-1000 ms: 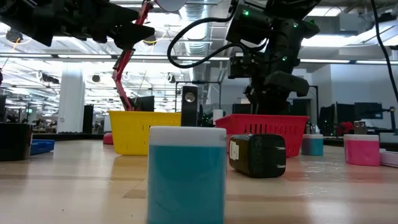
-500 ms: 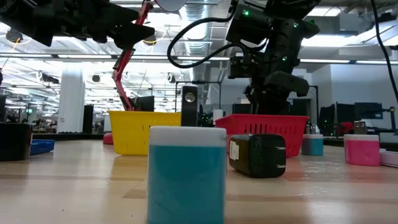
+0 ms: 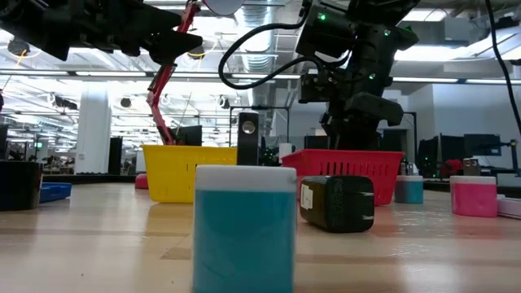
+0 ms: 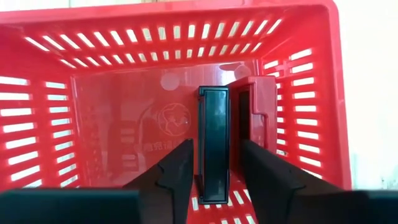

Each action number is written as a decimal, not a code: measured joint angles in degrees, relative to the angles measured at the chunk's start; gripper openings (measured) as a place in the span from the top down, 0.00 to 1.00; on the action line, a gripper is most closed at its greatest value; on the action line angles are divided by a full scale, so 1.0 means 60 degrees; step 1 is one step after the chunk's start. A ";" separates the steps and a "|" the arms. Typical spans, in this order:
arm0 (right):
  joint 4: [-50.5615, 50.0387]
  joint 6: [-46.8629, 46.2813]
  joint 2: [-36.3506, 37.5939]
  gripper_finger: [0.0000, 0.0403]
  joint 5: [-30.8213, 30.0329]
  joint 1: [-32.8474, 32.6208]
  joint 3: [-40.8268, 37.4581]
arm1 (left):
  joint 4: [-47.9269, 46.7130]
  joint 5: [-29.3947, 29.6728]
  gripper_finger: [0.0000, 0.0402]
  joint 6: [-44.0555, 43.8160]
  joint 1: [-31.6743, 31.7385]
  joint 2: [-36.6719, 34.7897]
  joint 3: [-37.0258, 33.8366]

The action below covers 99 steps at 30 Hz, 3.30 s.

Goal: Pick & Place Office items
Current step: Put the black digital timer into the red bin, then put the blue digital timer into the red bin

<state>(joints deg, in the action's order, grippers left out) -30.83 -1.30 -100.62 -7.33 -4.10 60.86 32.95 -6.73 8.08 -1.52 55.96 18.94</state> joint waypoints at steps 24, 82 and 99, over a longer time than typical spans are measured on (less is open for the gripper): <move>0.0921 -0.0869 0.4184 0.62 -0.0040 0.0395 -0.1987 | -0.4369 0.0371 0.27 -0.3345 -0.0438 0.0004 0.0447; 0.2790 -0.1470 0.4084 0.62 -0.0004 0.1082 -0.2710 | -1.0467 0.0433 0.28 0.3865 -0.2288 0.3894 0.2078; 0.2787 -0.1468 0.4084 0.62 0.0000 0.1089 -0.2710 | -0.9753 0.0373 0.58 0.3065 -0.2306 0.3508 0.2005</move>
<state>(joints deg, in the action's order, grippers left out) -14.11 -10.11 -76.12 -7.33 2.44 44.60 -25.57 -4.49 26.47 -15.35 77.01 30.97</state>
